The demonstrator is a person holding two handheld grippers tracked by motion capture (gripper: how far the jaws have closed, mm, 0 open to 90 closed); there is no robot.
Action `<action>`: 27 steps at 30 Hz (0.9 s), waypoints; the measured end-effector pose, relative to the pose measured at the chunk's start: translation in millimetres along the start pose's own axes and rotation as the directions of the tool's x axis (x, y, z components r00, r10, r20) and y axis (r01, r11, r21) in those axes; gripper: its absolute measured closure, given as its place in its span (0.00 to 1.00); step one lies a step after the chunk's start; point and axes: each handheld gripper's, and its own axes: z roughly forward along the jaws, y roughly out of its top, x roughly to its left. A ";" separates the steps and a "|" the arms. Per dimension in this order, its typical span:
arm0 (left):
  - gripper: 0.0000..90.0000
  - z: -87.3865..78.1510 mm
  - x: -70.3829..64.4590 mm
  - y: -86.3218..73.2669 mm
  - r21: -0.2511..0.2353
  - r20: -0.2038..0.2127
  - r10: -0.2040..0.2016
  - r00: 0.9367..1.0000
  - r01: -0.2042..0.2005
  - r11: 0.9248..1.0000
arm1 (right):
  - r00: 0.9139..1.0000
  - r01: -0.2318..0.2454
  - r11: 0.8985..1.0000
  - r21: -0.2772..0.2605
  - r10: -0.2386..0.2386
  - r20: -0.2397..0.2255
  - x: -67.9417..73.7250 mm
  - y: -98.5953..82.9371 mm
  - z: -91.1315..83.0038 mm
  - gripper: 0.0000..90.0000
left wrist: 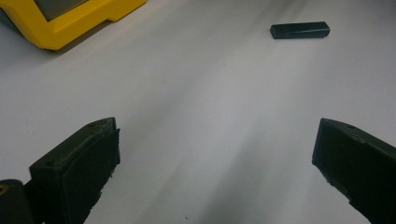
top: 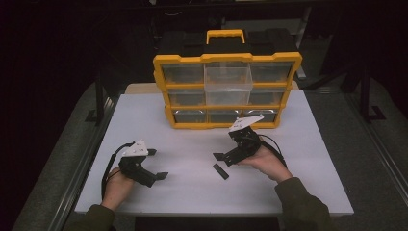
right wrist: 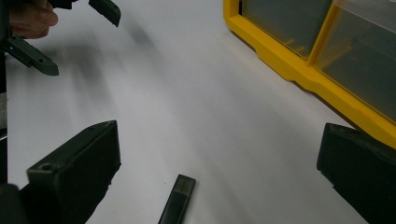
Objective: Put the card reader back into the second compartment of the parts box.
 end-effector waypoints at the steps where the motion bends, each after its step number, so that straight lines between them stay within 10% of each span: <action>1: 0.00 0.0 0.0 0.0 0.000 0.000 0.000 1.000 0.000 1.000 | 1.000 0.003 1.000 0.001 -0.003 0.000 0.2 0.7 1.1 0.00; 27: 0.00 -0.1 -0.3 0.3 0.004 0.004 0.008 1.000 -0.008 1.000 | 0.999 0.027 0.999 0.028 -0.026 -0.024 7.3 12.3 17.9 0.00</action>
